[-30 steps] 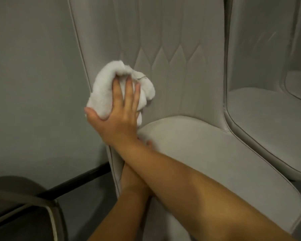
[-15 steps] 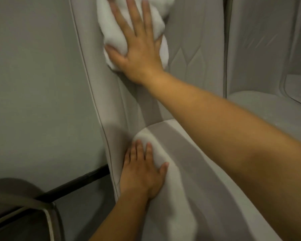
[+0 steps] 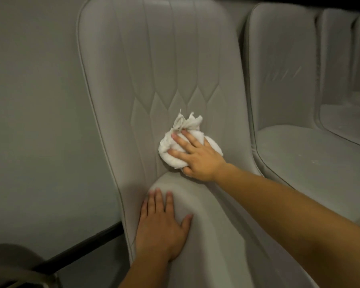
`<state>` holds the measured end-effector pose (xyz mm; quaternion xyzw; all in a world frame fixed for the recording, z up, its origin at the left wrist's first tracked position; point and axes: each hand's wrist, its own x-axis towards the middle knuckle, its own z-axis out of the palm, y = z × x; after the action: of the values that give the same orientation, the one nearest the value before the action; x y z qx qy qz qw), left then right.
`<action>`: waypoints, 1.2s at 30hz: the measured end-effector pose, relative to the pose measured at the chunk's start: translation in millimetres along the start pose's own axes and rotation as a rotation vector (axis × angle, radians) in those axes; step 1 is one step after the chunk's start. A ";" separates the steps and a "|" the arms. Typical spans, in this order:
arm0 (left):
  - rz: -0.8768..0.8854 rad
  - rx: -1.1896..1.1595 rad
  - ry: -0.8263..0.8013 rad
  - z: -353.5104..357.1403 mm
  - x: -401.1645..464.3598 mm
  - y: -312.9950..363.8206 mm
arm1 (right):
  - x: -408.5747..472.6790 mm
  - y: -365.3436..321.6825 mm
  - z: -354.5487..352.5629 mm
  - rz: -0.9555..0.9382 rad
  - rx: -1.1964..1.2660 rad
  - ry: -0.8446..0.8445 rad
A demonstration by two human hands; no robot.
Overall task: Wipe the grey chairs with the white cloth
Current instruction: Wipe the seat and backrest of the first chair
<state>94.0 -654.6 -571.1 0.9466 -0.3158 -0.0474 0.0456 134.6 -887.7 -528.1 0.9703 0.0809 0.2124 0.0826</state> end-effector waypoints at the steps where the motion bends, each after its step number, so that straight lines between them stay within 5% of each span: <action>1: -0.002 0.004 -0.005 -0.5 -0.5 0.4 | -6.2 -3.5 1.4 0.039 0.034 -0.026; 6: -0.004 0.040 -0.047 -4.0 -1.2 2.8 | -37.5 -8.9 -4.9 0.295 0.137 -0.413; 13: -0.117 0.015 -0.212 -21.7 10.5 26.1 | -20.8 -7.2 -56.0 0.438 0.198 -0.557; 19: -0.126 -0.110 -0.020 -2.5 -1.5 24.1 | -44.3 10.8 -92.8 0.488 0.146 -0.773; 36: -0.118 -0.051 0.094 12.7 1.3 28.0 | -62.5 -15.2 8.7 0.614 0.219 -0.381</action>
<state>76.9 -678.5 -580.5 0.9633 -0.2554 -0.0133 0.0814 80.4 -886.1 -563.7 0.9746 -0.2082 0.0328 -0.0756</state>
